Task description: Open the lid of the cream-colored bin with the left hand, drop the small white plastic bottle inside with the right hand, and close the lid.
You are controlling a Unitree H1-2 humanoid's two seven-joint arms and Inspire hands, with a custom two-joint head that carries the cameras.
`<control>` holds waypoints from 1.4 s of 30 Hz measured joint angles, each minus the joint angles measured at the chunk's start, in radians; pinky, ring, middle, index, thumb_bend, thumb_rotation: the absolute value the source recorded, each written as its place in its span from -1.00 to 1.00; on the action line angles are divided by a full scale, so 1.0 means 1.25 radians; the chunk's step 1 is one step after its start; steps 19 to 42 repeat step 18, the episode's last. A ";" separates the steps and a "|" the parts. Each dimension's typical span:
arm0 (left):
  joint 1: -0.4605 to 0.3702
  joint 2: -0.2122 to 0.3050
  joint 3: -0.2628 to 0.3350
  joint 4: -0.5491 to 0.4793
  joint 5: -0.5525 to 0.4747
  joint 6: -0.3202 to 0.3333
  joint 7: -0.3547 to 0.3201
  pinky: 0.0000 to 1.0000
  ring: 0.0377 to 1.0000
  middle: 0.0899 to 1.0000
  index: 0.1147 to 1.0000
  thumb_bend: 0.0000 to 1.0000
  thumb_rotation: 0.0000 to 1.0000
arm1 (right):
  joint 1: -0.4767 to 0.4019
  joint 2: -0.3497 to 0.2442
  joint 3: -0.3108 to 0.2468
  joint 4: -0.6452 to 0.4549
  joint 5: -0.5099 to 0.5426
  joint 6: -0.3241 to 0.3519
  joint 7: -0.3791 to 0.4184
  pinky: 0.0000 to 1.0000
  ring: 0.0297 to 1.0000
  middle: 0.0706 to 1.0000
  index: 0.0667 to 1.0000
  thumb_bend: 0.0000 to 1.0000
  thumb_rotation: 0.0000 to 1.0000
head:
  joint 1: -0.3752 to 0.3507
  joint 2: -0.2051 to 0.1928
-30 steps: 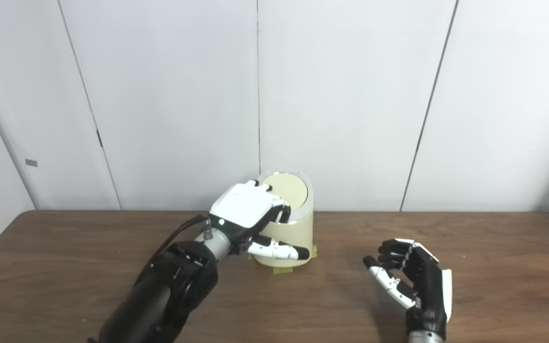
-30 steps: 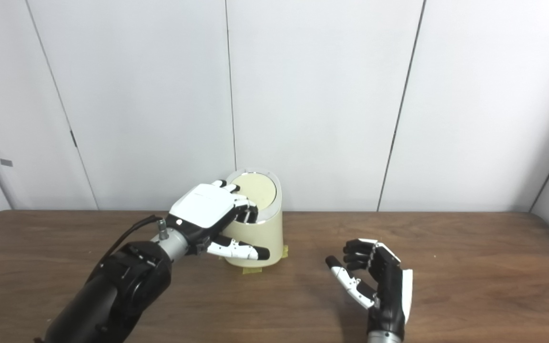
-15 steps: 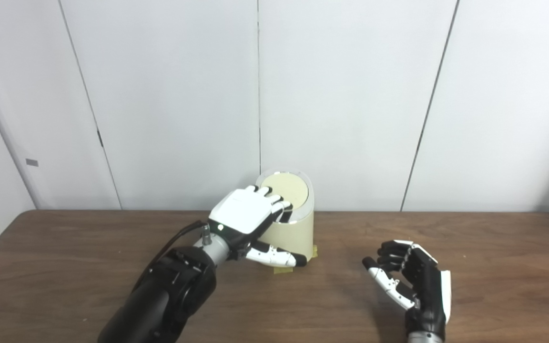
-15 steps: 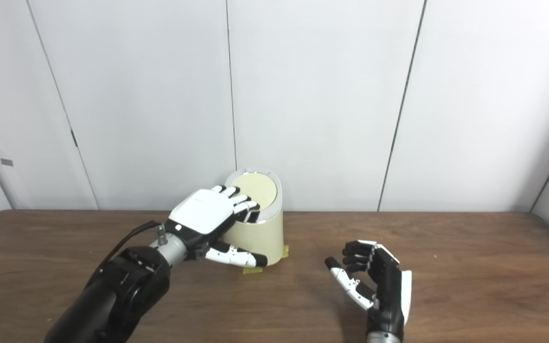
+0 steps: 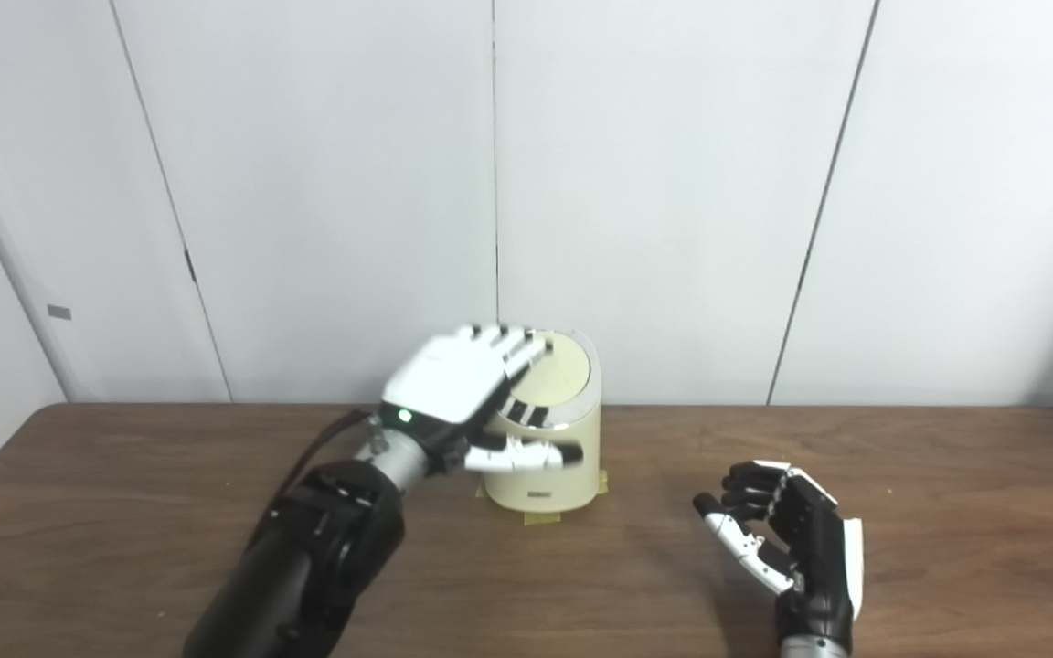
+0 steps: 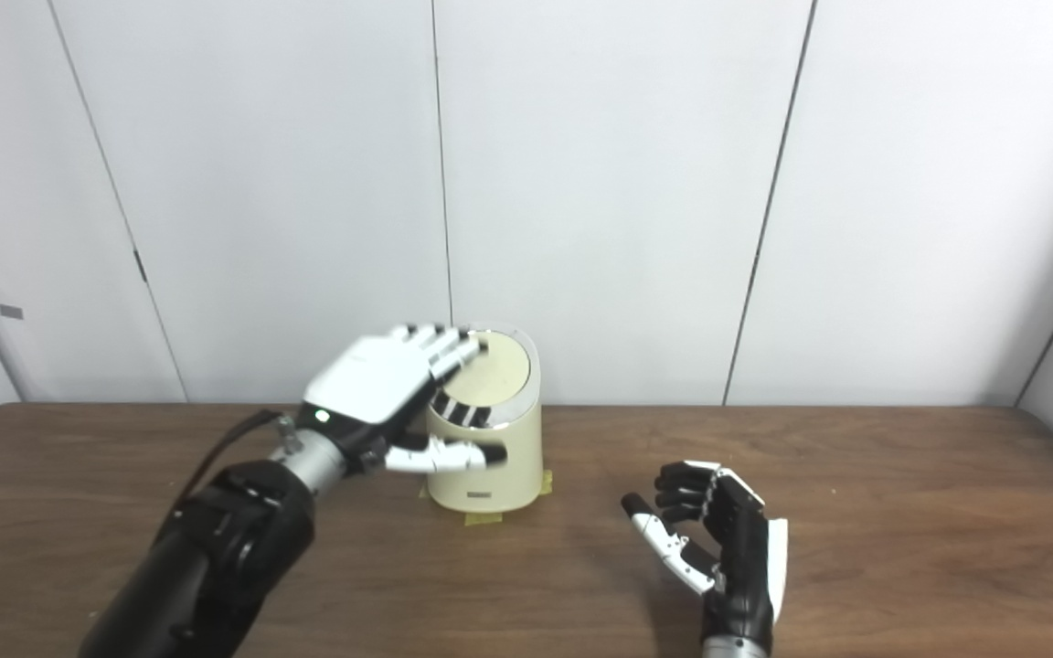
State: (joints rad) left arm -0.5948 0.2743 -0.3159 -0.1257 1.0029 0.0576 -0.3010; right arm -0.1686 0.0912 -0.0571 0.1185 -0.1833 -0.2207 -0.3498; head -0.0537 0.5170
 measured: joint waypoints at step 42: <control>0.270 -0.084 0.188 -0.106 -0.326 -0.140 0.248 0.09 0.31 0.35 0.31 -0.53 -0.10 | 0.005 -0.005 0.000 -0.009 0.007 0.003 0.008 -0.15 -0.05 -0.02 -0.10 -0.03 -0.71 | -0.001 0.006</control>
